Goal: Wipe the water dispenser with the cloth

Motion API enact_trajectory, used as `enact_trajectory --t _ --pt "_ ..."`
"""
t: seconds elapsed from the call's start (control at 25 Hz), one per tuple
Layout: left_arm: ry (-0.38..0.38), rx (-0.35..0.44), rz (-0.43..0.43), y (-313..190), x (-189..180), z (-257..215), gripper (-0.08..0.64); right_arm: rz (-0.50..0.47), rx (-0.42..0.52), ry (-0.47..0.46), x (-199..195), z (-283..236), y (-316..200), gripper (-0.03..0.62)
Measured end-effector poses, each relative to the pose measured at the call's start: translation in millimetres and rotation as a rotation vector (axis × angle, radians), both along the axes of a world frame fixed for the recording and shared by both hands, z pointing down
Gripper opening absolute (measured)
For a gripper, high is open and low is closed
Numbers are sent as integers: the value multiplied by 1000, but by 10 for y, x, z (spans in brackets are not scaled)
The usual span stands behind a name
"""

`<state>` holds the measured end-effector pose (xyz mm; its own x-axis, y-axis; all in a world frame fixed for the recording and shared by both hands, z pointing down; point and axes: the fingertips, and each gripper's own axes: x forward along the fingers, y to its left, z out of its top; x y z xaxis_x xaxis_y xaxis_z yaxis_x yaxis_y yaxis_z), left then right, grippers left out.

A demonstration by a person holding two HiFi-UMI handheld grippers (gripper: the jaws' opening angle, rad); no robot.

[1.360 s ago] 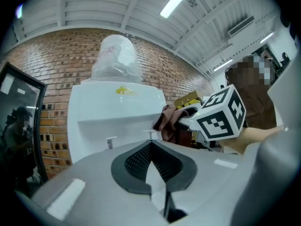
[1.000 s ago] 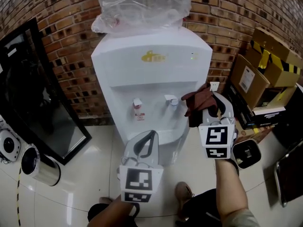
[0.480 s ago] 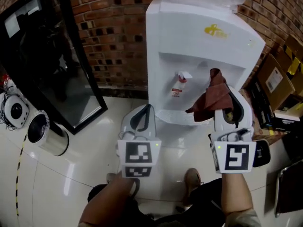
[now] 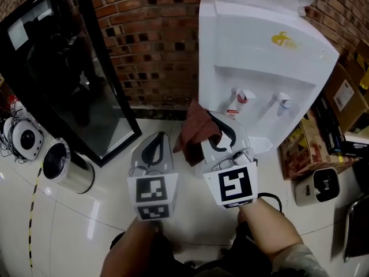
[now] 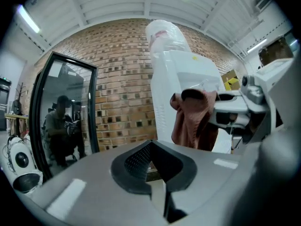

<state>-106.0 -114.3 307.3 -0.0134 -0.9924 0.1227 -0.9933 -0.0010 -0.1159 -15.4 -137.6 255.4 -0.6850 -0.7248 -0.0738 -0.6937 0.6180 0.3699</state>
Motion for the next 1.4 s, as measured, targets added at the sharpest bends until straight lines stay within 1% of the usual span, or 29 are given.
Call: enact_trajectory --t 0.12,0.32,0.56,0.8,1.04,1.24,1.4 --pt "30 -8 6 -12 -31 22 0 30 -43 -12 -34 176 -198 83" --pt "50 -6 37 -83 67 5 0 64 -42 -8 31 213 -284 81" --pt "55 2 88 -149 381 -7 0 124 -52 -22 277 230 -376 81" --pt "70 14 120 -150 662 -49 0 215 -131 -96 604 317 -627 81" --pt "46 -10 147 -175 820 60 0 278 -186 -138 883 364 -722 80" --pt "51 -11 163 -219 938 74 0 321 -210 -175 1045 331 -757 80" --pt "64 -3 193 -246 1112 48 0 367 -216 -175 1269 340 -780 80"
